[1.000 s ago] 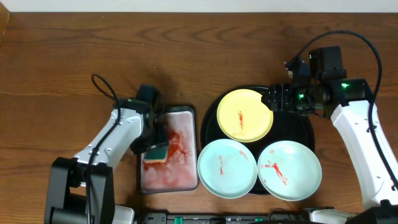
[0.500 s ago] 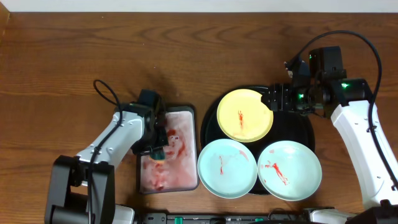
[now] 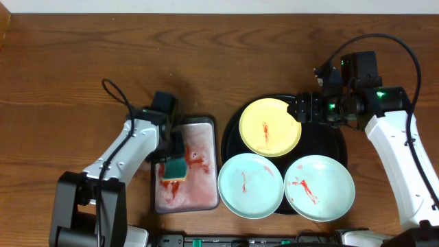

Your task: Clean dirty plates on tray and stack at the side

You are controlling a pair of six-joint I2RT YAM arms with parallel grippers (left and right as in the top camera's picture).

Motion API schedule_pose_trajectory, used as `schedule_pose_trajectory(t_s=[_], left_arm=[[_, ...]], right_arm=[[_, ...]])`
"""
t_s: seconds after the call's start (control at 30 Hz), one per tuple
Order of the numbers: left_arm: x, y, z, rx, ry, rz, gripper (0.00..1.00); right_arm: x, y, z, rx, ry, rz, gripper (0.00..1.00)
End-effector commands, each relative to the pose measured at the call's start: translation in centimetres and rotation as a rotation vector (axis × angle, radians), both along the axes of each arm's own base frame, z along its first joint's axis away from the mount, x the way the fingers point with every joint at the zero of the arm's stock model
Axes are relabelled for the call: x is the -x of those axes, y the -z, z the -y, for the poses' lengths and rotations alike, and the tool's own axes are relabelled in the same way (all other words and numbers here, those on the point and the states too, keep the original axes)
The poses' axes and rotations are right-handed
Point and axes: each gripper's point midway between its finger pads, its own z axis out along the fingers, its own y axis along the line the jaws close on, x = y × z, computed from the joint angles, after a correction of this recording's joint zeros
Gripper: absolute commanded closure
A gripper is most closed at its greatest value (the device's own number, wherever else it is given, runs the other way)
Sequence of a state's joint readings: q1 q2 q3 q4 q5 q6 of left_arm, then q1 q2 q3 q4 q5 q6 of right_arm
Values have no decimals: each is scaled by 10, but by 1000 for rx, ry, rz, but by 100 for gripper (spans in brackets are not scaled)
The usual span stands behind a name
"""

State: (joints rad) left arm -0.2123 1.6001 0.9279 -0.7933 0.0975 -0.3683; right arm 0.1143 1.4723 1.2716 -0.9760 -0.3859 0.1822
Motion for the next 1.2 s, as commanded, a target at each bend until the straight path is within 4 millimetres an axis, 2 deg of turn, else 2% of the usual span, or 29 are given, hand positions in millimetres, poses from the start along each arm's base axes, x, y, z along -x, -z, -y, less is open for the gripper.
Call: schedule_pose_trajectory(t_s=[0.0, 0.03, 0.07, 0.1, 0.2, 0.37, 0.53, 0.63, 0.8, 0.93, 1.07, 1.13, 1.17], left_arm=[[23, 27, -12, -49, -14, -53, 64], [23, 30, -11, -41, -14, -50, 72], [23, 32, -9, -31, -14, -47, 85], [23, 32, -6, -14, -14, -48, 92], [20, 30, 1, 30, -14, -44, 92], [13, 12, 5, 39, -6, -53, 93], [-18, -43, 13, 50, 27, -9, 93], [-33, -71, 22, 65, 46, 37, 92], [-51, -107, 69, 191, 150, 130, 93], [-57, -117, 108, 289, 213, 192, 93], [-67, -125, 142, 341, 243, 273, 93], [-69, -130, 157, 365, 257, 304, 93], [-69, -131, 163, 374, 265, 316, 93]], right_arm=[[1, -3, 1, -9, 7, 3, 17], [1, -3, 1, -9, 7, 3, 16], [1, -3, 1, -9, 7, 4, 16], [1, -3, 1, -8, 7, 4, 15], [0, -1, 5, 16, 19, 3, 24], [-1, 11, 17, 76, 67, -24, 31], [-7, 43, 21, 88, 78, -117, 39], [-10, 71, 25, 96, 87, -196, 44], [-15, 112, 29, 58, 97, -304, 58], [-24, 136, 28, 20, 78, -321, 62], [-25, 159, 17, -33, 32, -356, 69], [-24, 170, 16, -35, 30, -378, 75], [-24, 173, 15, -35, 29, -382, 84]])
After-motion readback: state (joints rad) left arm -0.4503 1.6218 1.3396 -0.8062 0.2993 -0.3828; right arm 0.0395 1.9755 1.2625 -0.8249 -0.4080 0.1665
